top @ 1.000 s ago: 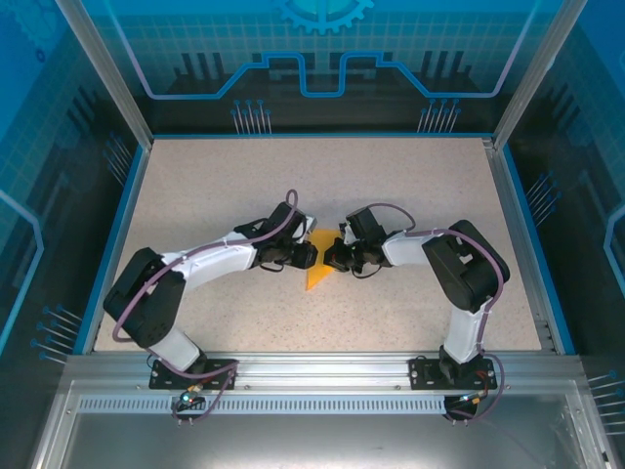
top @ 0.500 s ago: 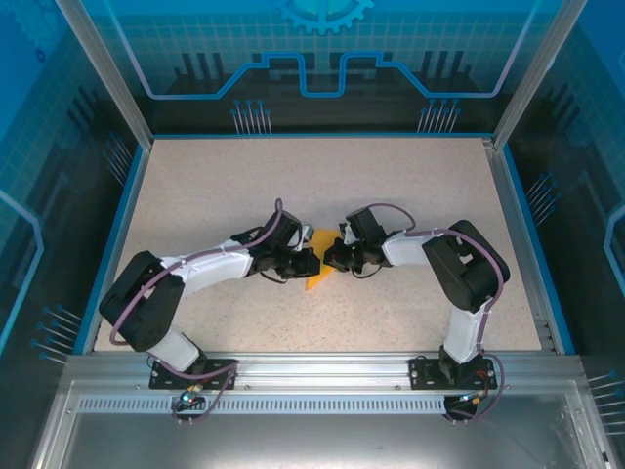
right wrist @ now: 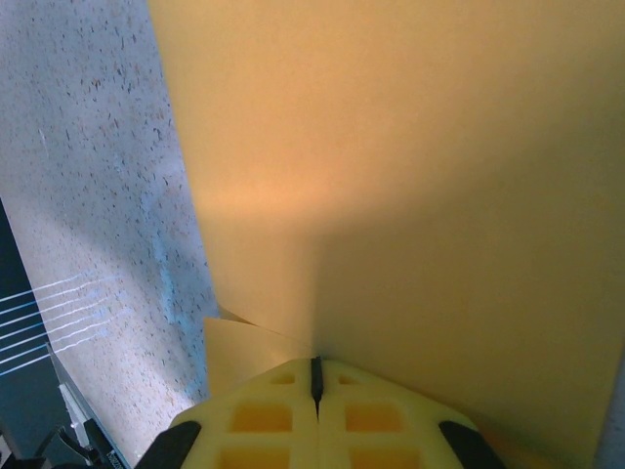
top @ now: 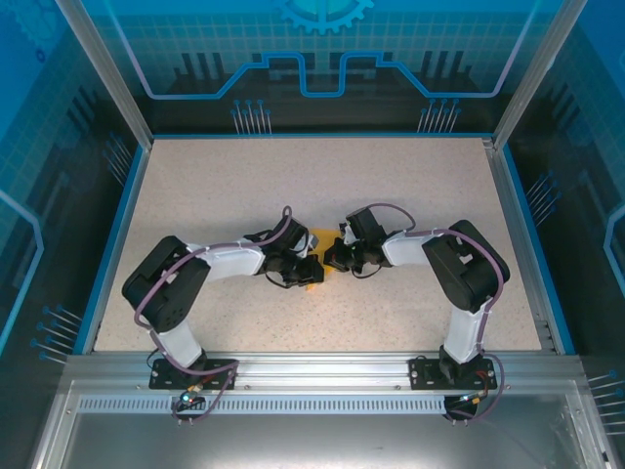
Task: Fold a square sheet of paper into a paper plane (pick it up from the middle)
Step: Third fold the triangle at the center of the table.
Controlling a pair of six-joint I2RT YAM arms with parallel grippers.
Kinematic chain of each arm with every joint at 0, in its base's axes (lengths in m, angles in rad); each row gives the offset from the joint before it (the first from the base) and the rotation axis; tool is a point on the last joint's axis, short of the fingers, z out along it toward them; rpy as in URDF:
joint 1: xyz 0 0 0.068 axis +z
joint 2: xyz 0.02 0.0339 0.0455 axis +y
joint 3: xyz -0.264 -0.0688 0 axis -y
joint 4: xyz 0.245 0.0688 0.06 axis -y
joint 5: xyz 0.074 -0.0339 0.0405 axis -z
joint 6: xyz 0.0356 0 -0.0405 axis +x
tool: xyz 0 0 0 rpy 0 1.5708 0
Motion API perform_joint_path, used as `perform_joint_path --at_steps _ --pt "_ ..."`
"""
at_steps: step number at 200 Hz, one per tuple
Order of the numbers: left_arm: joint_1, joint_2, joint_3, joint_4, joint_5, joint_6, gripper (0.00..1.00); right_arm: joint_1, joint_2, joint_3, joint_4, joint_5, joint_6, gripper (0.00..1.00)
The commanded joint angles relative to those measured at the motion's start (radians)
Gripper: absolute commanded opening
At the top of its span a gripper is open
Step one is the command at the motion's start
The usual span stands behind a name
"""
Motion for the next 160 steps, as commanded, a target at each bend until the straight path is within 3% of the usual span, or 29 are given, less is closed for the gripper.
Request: perform_joint_path --at_steps 1,160 --pt "0.002 0.029 0.026 -0.025 -0.012 -0.008 0.11 0.0 0.044 -0.034 -0.097 0.076 -0.001 0.01" --pt "0.004 0.02 -0.034 -0.073 -0.105 0.023 0.09 -0.012 0.047 -0.038 -0.118 0.076 -0.019 0.02"
